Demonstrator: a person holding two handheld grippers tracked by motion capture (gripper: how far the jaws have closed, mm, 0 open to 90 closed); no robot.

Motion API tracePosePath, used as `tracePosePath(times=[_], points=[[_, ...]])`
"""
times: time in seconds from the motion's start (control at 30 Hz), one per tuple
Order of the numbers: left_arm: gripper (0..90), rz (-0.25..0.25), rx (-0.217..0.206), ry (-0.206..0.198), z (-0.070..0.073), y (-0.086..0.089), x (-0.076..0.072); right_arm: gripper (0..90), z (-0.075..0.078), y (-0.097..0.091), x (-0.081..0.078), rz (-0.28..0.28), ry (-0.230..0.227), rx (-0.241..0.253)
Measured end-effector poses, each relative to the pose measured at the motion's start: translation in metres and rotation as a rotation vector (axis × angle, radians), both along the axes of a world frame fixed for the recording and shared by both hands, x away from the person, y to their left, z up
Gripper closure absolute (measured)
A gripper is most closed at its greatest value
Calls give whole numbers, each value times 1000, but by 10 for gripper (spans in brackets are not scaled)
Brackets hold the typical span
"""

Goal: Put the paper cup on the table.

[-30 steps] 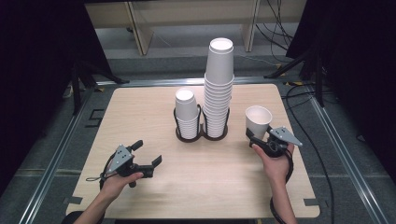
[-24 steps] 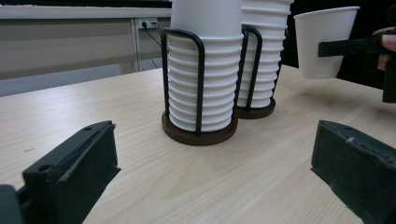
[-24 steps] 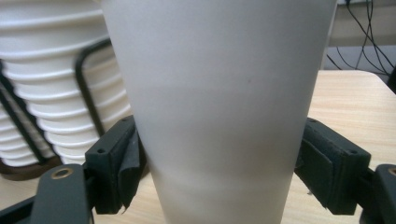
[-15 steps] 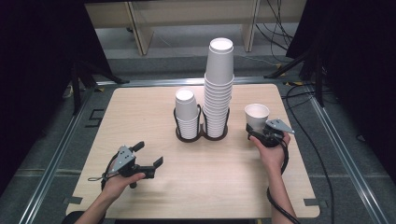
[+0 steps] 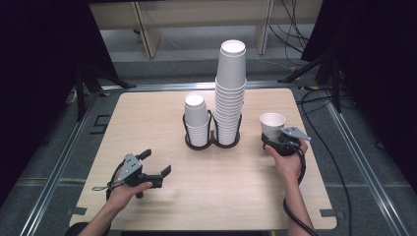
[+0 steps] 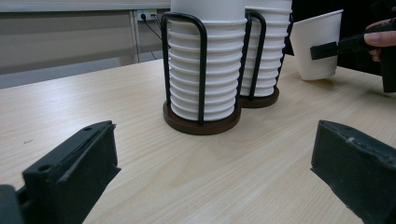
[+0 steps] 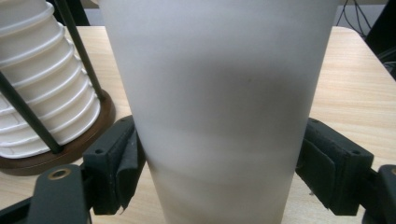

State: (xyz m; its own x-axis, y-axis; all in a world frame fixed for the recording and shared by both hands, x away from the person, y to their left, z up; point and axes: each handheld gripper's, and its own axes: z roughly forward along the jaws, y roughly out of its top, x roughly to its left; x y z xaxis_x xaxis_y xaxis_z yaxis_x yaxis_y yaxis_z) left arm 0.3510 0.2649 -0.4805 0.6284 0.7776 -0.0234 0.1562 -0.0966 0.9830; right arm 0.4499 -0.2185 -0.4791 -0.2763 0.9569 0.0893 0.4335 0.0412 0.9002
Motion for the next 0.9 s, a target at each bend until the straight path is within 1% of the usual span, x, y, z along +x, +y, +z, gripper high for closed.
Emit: tracePosePath(times=[0.07, 0.1, 0.13, 0.17, 0.2, 0.23, 0.27, 0.3, 0.33, 0.43, 0.47, 0.5, 0.53, 0.57, 0.6, 0.7, 0.73, 0.77, 0.8, 0.83, 0.9], points=[[0, 1, 0, 0, 0, 0, 0, 208, 0, 0, 0, -2, -6, -6], [0, 0, 0, -1, 0, 0, 0, 207, 0, 1, 0, -1, 3, -11], [0, -2, 0, 1, -1, 0, 0, 207, 0, 2, -2, -2, 16, 4], [0, -8, -10, -9, -1, -1, 1, 206, 0, 4, -3, -13, 16, 22], [0, -14, -10, -12, -2, -2, 2, 205, 0, 2, -4, -5, 14, 6], [0, -14, -10, -12, -2, -2, 2, 204, -1, 0, -4, -5, 1, -16], [0, -17, -11, -13, -3, -2, 3, 203, -1, 0, -6, -6, 17, -7], [0, -8, 2, 0, -2, -1, 1, 203, -1, 0, -6, -6, 17, -7], [0, -17, -17, -15, -2, -2, 3, 202, -2, 0, -8, -13, 23, 12], [0, -16, -20, -13, -3, -1, 3, 200, -3, 0, -10, -15, 33, 14], [0, -13, -12, -10, -3, 0, 3, 198, -4, -2, -10, -9, 28, -11], [0, -4, -1, -2, -2, 1, 1, 190, -7, 0, -12, -18, 37, 22], [0, -4, -1, -2, -2, 1, 1, 181, -7, -1, -13, -5, 36, 15], [0, -12, -16, -9, -4, 1, 3, 162, -5, 1, -16, -27, 68, 51], [0, -9, -14, -7, -4, 1, 3, 147, -6, -1, -15, -16, 47, 20], [0, -8, -12, -11, -4, 2, 4, 149, -4, -2, -17, -5, 60, 20], [0, 10, 3, 15, -4, 3, 2, 150, -3, -2, -18, -9, 56, 27], [0, 12, -4, 20, -4, 3, 2, 150, -3, -1, -20, -21, 54, 29], [0, 15, -6, 22, -4, 4, 2, 149, -2, -1, -23, -16, 49, 38], [0, 14, -4, 22, -5, 4, 2, 149, 0, -1, -27, -12, 67, 41], [0, 15, -9, 18, -6, 4, 3, 150, -1, 0, -28, -19, 68, 38]])
